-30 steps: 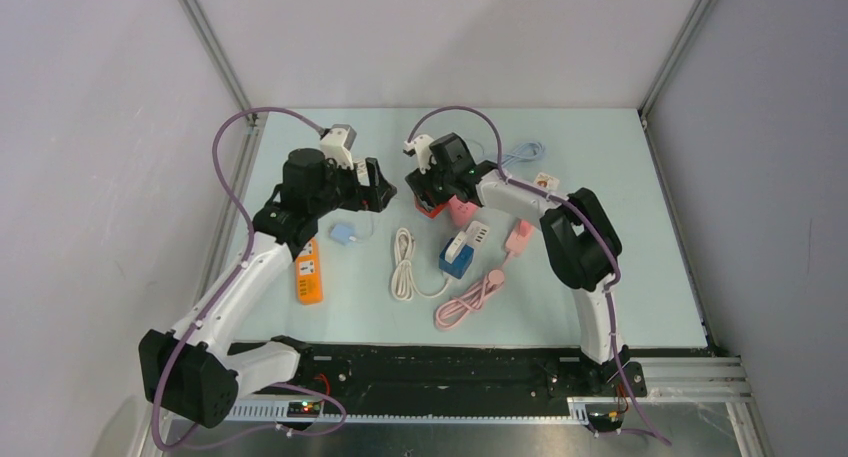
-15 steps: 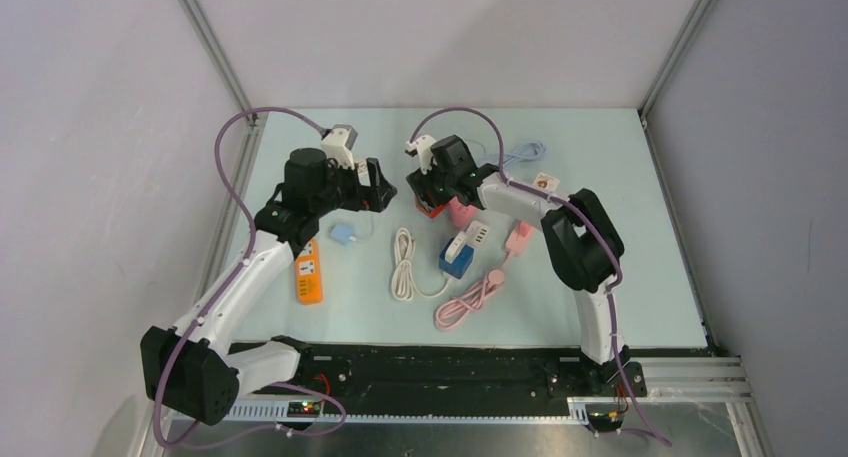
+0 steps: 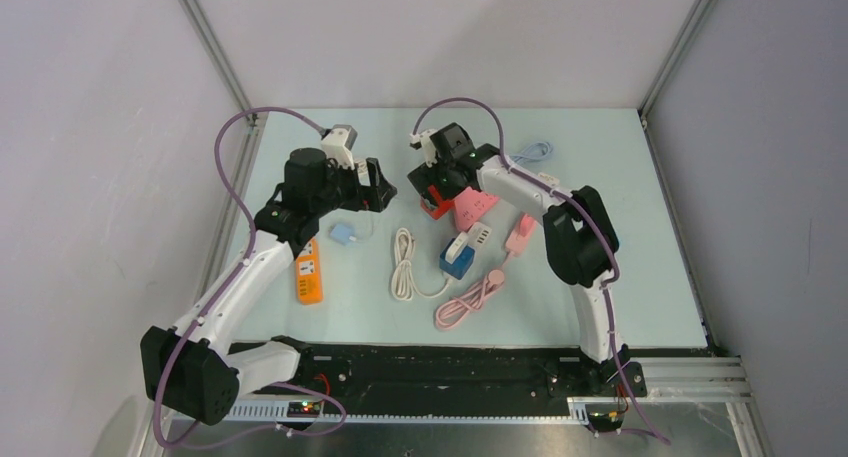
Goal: Insert the plug
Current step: Insert the plug into the socket.
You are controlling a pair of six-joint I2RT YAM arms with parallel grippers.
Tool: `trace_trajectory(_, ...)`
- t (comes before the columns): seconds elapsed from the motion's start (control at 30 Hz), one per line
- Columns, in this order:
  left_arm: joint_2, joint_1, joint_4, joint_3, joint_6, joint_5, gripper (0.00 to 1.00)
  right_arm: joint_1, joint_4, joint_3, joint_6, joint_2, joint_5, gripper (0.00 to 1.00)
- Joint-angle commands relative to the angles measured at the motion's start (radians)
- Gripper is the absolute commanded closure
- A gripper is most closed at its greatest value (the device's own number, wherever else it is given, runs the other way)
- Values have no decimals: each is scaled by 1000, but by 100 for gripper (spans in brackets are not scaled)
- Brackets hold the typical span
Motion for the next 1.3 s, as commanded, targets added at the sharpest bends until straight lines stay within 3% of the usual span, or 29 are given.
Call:
trace_trajectory(0.0, -14, 12, 27, 16, 10, 0, 0, -15, -68, 63, 13, -6, -11, 2)
trace_trajectory(0.2, -12, 14, 28, 13, 10, 3, 0, -12, -100, 85, 4, -13, -21, 1)
trace_trajectory(0.5, -11, 17, 28, 7, 13, 4, 0, -2, -145, 96, -11, -2, -28, 25)
trace_trajectory(0.57, -9, 18, 28, 6, 14, 3, 0, 0, -168, 111, -7, 10, -28, 33)
trace_trajectory(0.63, -10, 18, 28, 7, 15, 3, 0, 2, -182, 119, 8, 20, -20, 55)
trace_trajectory(0.67, -10, 18, 28, 6, 17, 1, 0, 2, -186, 120, 12, 27, -19, 78)
trace_trajectory(0.73, -10, 19, 27, 6, 18, 0, 0, 3, -191, 120, 17, 36, -29, 97)
trace_trajectory(1.0, -13, 25, 27, 11, 25, -4, 0, 9, -148, 40, 14, 79, -5, 100)
trace_trajectory(1.27, -9, 30, 26, 7, 26, -1, 0, 41, -129, -6, 37, 152, 117, 100)
